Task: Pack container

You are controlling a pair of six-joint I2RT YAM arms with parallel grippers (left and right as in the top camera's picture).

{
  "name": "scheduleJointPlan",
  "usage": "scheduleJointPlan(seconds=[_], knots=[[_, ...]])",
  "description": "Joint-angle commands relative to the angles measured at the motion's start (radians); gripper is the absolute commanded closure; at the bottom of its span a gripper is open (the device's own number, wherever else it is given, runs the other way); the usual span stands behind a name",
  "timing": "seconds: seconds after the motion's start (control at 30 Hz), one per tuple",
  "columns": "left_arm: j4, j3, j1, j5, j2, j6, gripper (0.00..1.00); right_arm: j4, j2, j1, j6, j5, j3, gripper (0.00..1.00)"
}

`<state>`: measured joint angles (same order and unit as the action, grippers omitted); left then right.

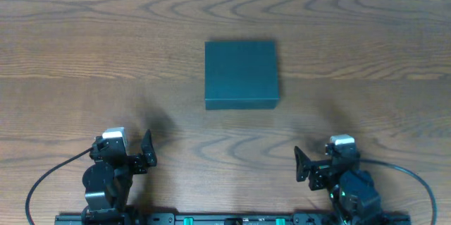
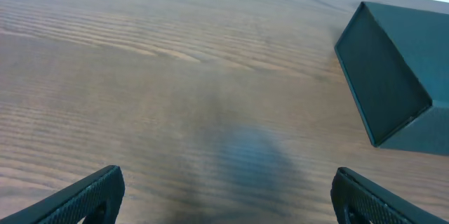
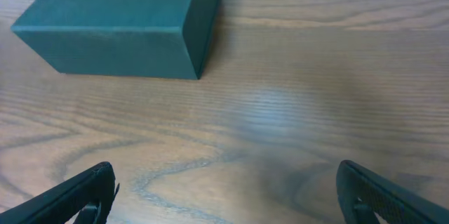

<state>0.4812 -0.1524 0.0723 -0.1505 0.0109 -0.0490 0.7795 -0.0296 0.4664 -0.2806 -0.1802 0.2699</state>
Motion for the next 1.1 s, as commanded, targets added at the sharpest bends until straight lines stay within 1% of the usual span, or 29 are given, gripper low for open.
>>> scheduleJointPlan(seconds=[0.0, 0.1, 0.17, 1.07], knots=[[0.000, 0.017, 0.006, -0.006, -0.007, -0.003, 0.05, -0.006, 0.024, 0.008, 0.024, 0.029, -0.036, 0.01], [0.000, 0.017, 0.006, -0.006, -0.007, -0.003, 0.05, -0.006, 0.024, 0.008, 0.023, 0.085, -0.076, 0.01], [0.000, 0.017, 0.006, -0.006, -0.007, -0.003, 0.05, -0.013, 0.024, 0.008, 0.024, 0.087, -0.105, 0.01], [0.000, 0.017, 0.006, -0.006, -0.007, -0.003, 0.05, -0.031, 0.024, 0.008, 0.024, 0.087, -0.106, 0.01]])
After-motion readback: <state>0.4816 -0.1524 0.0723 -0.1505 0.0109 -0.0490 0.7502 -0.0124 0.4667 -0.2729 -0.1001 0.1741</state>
